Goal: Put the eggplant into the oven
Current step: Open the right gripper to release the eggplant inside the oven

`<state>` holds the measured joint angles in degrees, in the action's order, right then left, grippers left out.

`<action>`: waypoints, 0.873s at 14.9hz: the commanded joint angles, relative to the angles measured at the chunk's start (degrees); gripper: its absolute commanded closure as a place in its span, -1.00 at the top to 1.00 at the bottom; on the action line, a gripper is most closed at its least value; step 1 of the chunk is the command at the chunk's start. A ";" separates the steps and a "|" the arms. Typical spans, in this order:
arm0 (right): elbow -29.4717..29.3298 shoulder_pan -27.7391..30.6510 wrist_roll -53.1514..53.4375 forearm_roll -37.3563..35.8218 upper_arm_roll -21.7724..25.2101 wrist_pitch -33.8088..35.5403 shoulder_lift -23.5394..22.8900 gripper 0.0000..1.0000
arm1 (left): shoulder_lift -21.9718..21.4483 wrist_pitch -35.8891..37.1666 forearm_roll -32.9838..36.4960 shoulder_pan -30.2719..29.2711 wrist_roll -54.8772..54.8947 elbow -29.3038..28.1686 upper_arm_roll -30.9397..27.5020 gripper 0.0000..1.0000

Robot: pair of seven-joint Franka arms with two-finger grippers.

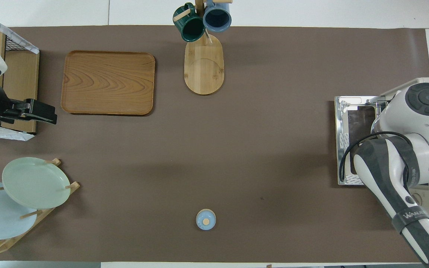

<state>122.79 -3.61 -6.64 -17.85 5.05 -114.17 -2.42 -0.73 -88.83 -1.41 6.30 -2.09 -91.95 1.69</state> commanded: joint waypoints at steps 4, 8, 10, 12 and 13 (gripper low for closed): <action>2.81 2.91 -3.90 0.09 -0.83 -2.64 1.55 -0.55 | -0.86 0.41 0.70 -0.94 0.25 -0.77 0.42 1.00; 2.02 2.30 -4.08 3.08 -0.83 -2.64 1.20 -0.02 | -0.86 0.41 0.70 -0.94 0.34 -0.77 0.42 1.00; 0.53 0.81 -3.82 3.26 -1.18 -1.86 0.76 -0.02 | -0.86 0.41 0.61 -0.94 0.34 -0.77 0.42 1.00; -1.31 -0.95 -3.73 3.34 -1.18 -0.80 0.14 -0.02 | -0.86 0.41 0.61 -0.94 0.34 -0.77 0.33 1.00; -2.10 -1.74 -3.64 3.35 -1.18 -0.62 -0.12 -0.03 | -0.86 0.41 0.61 -0.94 0.34 -0.77 0.42 1.00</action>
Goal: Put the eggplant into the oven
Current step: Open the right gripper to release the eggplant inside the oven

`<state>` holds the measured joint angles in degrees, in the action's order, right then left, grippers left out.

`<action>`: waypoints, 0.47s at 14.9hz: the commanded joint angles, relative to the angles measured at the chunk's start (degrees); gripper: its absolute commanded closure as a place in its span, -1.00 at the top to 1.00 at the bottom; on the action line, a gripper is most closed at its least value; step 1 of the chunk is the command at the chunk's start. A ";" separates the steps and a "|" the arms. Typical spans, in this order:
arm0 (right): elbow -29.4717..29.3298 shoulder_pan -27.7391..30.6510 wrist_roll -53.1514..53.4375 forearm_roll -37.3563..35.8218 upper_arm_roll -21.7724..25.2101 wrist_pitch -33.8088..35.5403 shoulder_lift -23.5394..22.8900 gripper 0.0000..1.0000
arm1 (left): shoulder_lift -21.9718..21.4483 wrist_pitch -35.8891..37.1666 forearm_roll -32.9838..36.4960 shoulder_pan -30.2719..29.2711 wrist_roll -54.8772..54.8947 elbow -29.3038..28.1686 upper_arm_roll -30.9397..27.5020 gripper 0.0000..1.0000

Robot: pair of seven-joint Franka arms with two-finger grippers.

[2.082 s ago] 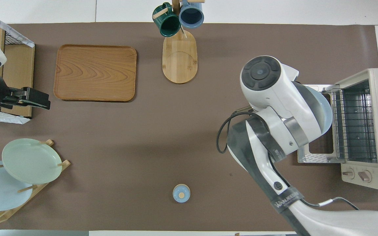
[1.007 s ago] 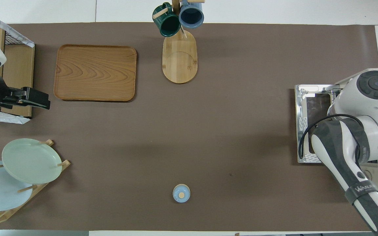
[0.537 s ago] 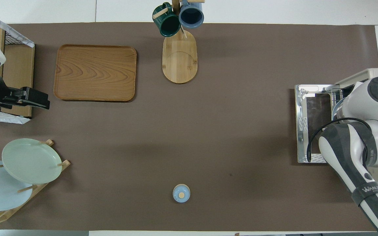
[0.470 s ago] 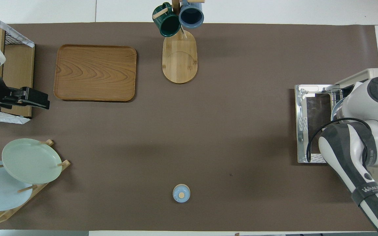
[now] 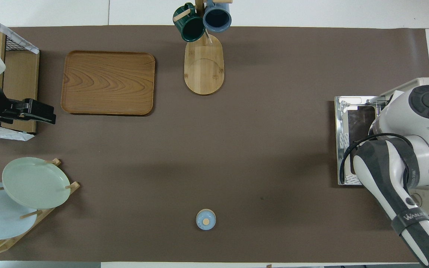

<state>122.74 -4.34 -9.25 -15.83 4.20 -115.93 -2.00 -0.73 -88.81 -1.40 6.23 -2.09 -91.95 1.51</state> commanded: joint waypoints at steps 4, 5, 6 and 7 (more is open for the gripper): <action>-1.80 -5.23 2.73 3.52 -0.34 -3.76 -1.16 -1.00 | -0.86 0.39 0.61 -0.87 0.34 -0.77 0.51 1.00; -1.19 -5.85 3.18 3.52 -0.34 -5.78 -1.86 -1.00 | -0.86 0.39 0.61 -0.87 0.34 -0.77 0.51 1.00; -0.92 -6.90 3.79 3.52 -0.25 -7.72 -2.91 -1.00 | -0.86 0.39 0.70 -0.87 0.34 -0.77 0.51 1.00; -0.83 -6.65 4.49 3.52 -0.25 -9.30 -4.57 -1.00 | -0.86 0.39 0.61 -0.87 0.34 -0.77 0.51 1.00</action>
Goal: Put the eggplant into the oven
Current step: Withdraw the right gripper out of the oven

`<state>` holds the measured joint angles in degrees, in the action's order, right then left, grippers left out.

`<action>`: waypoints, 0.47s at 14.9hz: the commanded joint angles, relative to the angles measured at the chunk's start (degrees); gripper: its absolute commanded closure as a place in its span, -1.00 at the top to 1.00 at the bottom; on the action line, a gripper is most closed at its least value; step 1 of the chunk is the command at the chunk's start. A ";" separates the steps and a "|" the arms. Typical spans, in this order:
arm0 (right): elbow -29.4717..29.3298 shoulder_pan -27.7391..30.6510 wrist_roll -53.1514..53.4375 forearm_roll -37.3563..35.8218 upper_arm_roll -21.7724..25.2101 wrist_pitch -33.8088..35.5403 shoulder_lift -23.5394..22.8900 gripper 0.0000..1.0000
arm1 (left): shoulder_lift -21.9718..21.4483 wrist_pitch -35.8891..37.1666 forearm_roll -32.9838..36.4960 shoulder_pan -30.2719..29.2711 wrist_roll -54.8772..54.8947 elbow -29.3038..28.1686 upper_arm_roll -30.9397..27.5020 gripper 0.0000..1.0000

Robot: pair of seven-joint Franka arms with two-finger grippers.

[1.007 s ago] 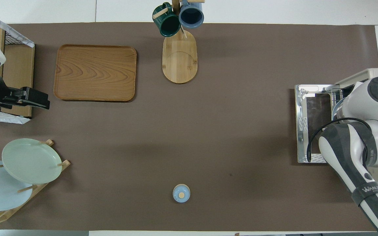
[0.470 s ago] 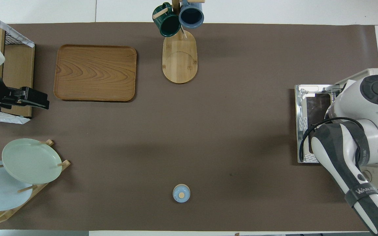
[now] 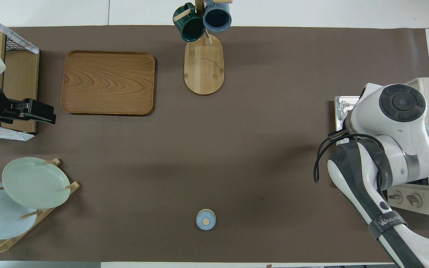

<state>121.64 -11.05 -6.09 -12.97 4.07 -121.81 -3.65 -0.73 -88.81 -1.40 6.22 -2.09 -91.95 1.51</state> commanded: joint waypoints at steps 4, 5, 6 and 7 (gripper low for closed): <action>1.75 1.55 2.49 0.75 -0.12 -6.41 -5.66 -1.00 | -0.86 0.39 0.61 -0.86 0.34 -0.77 0.52 1.00; 2.89 2.26 2.58 0.75 -0.12 -7.99 -5.93 -1.00 | -0.86 0.39 0.61 -0.86 0.34 -0.77 0.52 1.00; 3.77 2.35 3.01 0.75 -0.12 -9.13 -6.19 -1.00 | -0.86 0.39 0.61 -0.86 0.34 -0.77 0.52 1.00; 3.78 2.09 4.06 0.75 -0.12 -9.23 -6.28 -1.00 | -0.86 0.39 0.61 -0.86 0.34 -0.77 0.52 1.00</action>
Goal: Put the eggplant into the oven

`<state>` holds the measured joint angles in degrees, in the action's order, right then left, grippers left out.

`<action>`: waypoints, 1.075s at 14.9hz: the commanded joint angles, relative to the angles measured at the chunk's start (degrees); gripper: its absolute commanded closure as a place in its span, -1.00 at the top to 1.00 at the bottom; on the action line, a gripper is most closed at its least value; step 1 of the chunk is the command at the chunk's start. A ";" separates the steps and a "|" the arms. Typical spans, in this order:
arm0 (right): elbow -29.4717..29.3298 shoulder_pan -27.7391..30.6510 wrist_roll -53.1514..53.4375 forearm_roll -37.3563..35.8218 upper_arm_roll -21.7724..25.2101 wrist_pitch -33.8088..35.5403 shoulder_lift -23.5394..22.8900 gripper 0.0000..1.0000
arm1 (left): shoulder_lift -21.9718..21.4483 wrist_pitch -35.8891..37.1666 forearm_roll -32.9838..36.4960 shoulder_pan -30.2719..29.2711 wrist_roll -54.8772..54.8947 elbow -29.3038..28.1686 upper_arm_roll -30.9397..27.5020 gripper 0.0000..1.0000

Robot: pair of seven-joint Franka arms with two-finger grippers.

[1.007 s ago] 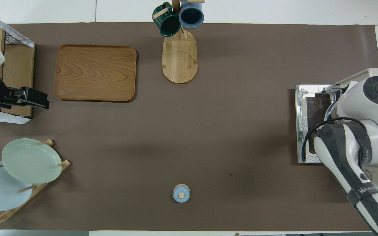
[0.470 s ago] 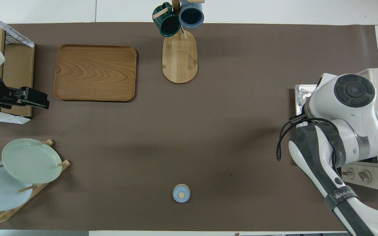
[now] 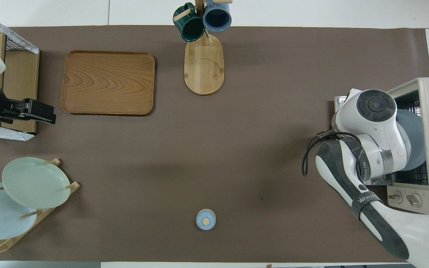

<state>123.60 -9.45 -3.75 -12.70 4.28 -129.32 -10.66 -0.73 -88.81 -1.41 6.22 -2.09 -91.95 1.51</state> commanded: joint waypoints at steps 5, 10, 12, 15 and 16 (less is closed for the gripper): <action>1.91 0.40 1.81 0.31 -0.33 -1.63 -0.15 -1.00 | -0.86 0.39 0.61 -0.86 0.34 -0.77 0.52 1.00; -2.21 0.31 -0.55 -3.03 -0.24 5.47 -0.50 -1.00 | -0.86 0.39 0.70 -0.86 0.34 -0.77 0.52 1.00; -5.72 0.57 -3.62 -3.47 -0.15 10.56 -0.15 -1.00 | -0.86 0.39 0.61 -0.86 0.34 -0.77 0.60 1.00; -11.08 1.01 -7.84 -4.35 -0.07 17.85 0.55 -1.00 | -0.86 0.39 0.61 -0.86 0.34 -0.77 0.60 1.00; -12.67 1.19 -9.33 -4.35 0.20 19.97 1.07 -1.00 | -0.86 0.39 0.61 -0.86 0.34 -0.77 0.52 1.00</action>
<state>115.09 -9.96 -8.77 -14.78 3.79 -113.02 -10.25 -0.73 -88.81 -1.41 6.22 -2.09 -91.95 1.50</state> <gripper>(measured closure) 0.991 0.000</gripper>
